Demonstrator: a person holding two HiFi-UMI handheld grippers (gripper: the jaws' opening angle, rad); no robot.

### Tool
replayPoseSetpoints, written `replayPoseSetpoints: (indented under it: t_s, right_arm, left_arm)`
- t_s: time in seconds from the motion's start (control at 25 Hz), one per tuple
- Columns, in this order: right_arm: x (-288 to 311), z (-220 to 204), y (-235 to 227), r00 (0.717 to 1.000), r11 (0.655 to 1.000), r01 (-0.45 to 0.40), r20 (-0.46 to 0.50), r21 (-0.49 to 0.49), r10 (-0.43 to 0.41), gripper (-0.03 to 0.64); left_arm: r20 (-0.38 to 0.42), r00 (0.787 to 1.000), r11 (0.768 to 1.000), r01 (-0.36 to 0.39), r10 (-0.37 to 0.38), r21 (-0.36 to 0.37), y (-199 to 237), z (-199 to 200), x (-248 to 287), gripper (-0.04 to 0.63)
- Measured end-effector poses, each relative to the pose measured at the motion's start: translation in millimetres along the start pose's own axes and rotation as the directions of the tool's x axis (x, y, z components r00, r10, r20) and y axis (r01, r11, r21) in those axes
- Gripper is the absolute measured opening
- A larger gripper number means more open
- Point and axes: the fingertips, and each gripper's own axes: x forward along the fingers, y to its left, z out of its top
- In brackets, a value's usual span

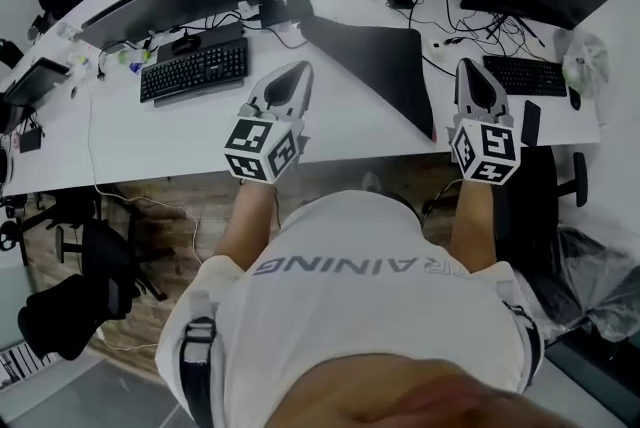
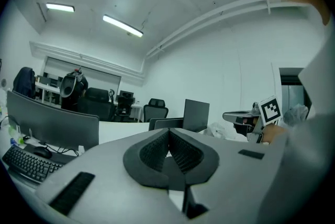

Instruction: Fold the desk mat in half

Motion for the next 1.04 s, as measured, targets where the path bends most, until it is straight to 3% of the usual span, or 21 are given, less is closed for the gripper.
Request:
replayPoseSetpoints:
  t_s: [0.4, 1.04]
  right_arm:
    - [-37.6, 7.8, 37.1, 0.999, 0.999, 0.036, -0.039, -0.016, -0.037, 0.023]
    - [-33.9, 14.0, 62.8, 0.997, 0.996, 0.028, -0.072, -0.084, -0.034, 0.023]
  left_arm:
    - [0.024, 0.998, 0.998, 0.057, -0.057, -0.015, -1.5, -0.3, -41.9, 0.028]
    - [0.084, 0.996, 0.999, 0.01, -0.007, -0.044, 24.4, 4.6, -74.1, 0.028]
